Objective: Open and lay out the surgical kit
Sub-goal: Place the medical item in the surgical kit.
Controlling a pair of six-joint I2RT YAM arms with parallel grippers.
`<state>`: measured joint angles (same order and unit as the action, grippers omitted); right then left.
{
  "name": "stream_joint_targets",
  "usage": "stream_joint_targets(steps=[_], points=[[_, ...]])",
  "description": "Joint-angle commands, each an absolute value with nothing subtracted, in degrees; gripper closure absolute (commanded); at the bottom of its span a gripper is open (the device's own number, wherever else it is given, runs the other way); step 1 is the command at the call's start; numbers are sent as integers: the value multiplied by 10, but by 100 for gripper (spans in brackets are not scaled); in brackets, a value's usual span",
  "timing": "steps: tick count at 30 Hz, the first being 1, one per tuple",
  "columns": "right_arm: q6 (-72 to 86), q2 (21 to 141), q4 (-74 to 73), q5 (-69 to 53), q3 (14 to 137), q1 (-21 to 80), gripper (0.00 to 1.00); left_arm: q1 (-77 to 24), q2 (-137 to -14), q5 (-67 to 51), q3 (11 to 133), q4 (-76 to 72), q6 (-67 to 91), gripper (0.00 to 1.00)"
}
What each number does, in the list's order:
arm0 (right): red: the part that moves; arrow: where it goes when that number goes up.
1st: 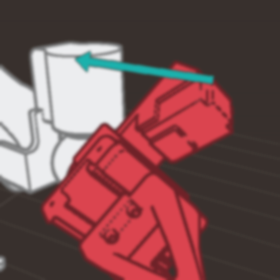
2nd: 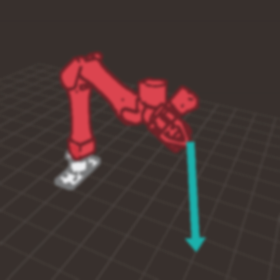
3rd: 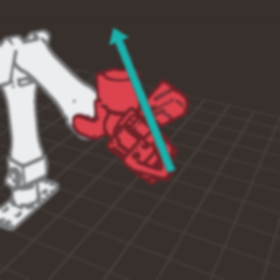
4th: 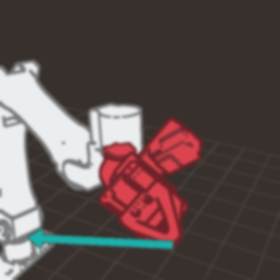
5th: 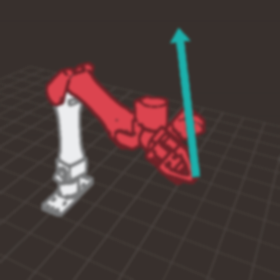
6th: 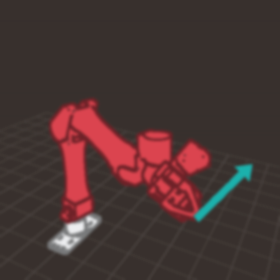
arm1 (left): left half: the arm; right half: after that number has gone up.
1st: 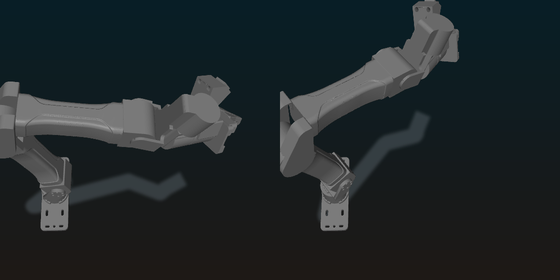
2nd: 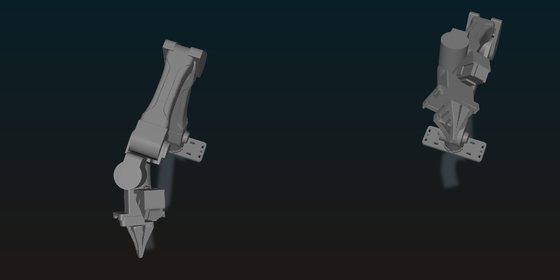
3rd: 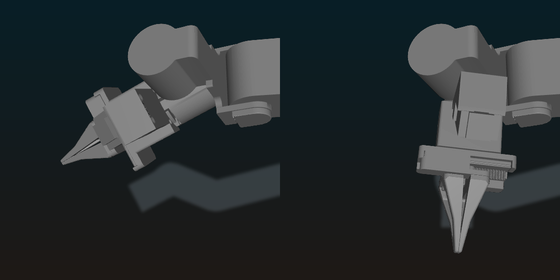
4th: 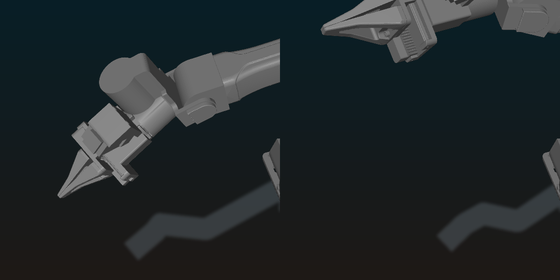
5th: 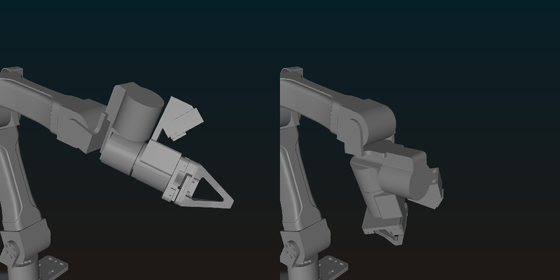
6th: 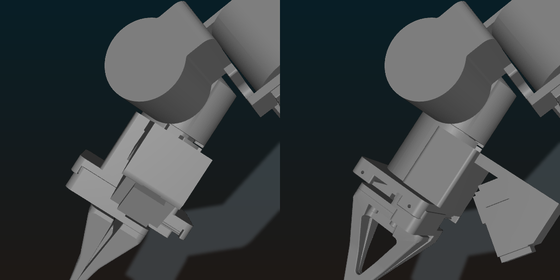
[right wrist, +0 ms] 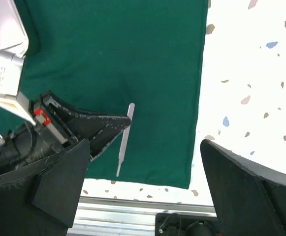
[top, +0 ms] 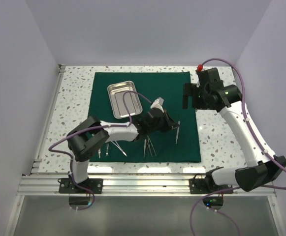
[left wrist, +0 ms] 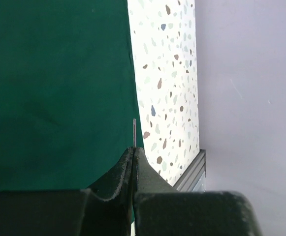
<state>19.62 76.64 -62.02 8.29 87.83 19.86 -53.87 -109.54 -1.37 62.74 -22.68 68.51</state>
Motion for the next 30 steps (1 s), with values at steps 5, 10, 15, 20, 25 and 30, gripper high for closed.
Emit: stream_joint_targets(steps=[5, 10, 15, 20, 25, 30], points=[[207, 737, -617, 114, 833, 222, 1, -598, -1088, 106, 636, -148, 759, 100], [206, 744, -614, 133, 828, 250, 1, -626, -1107, 134, 646, -102, 792, 100], [201, 758, -610, 149, 827, 279, 1, -640, -1121, 154, 659, -57, 803, 49], [201, 763, -606, 150, 830, 291, 1, -639, -1107, 168, 693, -19, 777, 0], [200, 778, -606, 156, 867, 291, 1, -613, -1067, 199, 873, 156, 617, 0], [193, 800, -602, 159, 908, 289, 1, -524, -1023, 221, 986, 257, 497, 0]])
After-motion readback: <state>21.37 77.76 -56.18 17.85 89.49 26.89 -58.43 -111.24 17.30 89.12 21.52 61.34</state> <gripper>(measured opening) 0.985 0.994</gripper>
